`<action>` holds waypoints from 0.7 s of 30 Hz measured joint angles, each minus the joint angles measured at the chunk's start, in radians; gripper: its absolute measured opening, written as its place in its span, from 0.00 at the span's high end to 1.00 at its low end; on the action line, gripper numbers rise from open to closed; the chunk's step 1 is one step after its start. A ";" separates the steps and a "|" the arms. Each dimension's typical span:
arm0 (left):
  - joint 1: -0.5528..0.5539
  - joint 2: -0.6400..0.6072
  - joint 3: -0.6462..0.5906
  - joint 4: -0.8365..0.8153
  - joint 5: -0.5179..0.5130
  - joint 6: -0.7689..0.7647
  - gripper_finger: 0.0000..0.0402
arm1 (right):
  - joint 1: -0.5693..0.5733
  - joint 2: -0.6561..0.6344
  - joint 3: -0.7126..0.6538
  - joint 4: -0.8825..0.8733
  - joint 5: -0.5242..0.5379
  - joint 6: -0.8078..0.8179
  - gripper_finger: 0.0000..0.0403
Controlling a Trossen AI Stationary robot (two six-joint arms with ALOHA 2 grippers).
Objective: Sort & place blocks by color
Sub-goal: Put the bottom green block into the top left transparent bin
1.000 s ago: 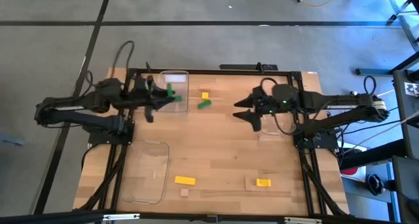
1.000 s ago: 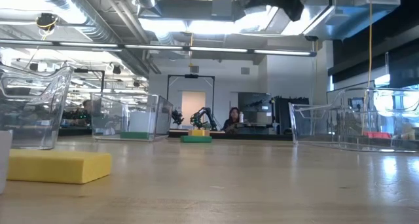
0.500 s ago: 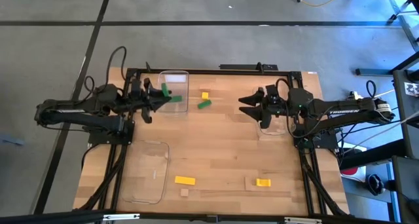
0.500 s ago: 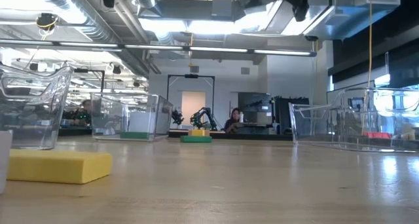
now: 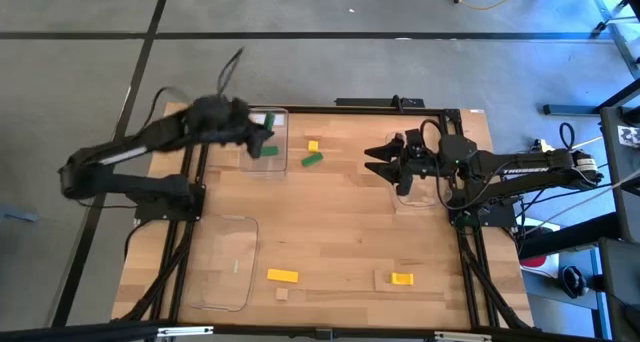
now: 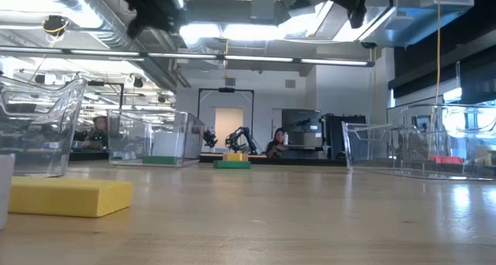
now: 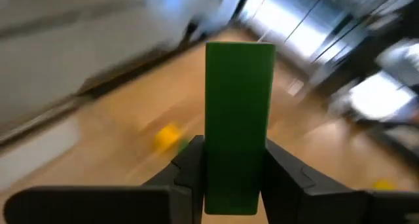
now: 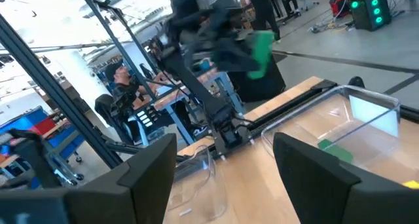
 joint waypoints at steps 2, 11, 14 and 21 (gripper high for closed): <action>0.093 0.117 0.089 -0.135 0.069 0.088 0.77 | 0.000 0.000 0.000 -0.024 0.000 0.006 0.36; 0.279 0.602 0.344 -0.542 0.091 0.700 0.77 | 0.000 0.001 0.000 -0.103 0.000 0.026 0.36; 0.284 0.697 0.363 -0.575 0.003 0.878 0.77 | 0.000 0.001 0.000 -0.104 0.000 0.038 0.36; 0.284 0.829 0.363 -0.516 -0.100 1.049 0.77 | 0.000 0.001 0.000 -0.106 0.001 0.062 0.36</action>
